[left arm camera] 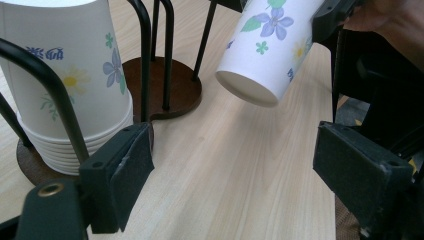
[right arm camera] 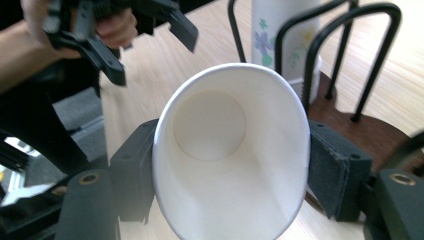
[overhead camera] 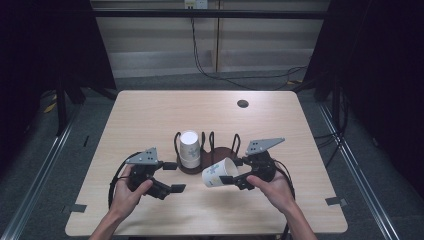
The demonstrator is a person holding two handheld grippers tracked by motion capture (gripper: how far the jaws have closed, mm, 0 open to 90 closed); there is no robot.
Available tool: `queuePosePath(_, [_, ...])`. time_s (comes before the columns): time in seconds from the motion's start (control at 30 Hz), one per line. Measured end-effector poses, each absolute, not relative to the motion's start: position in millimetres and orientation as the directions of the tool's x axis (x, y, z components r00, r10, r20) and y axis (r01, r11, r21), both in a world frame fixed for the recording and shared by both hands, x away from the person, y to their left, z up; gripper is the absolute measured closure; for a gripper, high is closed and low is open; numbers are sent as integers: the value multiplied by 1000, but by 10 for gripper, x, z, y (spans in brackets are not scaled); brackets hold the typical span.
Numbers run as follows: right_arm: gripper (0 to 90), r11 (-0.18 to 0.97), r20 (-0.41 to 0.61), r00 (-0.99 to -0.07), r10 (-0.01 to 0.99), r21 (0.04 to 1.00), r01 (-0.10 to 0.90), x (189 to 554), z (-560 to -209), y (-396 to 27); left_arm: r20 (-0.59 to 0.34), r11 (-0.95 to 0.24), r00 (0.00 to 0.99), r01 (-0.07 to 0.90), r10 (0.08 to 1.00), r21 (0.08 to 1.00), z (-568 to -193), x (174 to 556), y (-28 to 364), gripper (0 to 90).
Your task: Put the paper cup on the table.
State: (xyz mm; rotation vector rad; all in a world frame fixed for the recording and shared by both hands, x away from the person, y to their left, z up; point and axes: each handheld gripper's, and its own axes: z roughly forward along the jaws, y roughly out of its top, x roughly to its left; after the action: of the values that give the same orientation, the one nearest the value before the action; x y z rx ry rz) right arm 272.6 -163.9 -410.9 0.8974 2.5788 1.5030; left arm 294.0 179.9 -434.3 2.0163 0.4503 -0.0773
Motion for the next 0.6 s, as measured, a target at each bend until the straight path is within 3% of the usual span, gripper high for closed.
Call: queuePosePath(0.6, [293, 464, 210, -812, 545, 731, 500, 2702, -4113, -1805, -209, -444, 930, 332, 303, 832, -4378, 2953, 1804, 161])
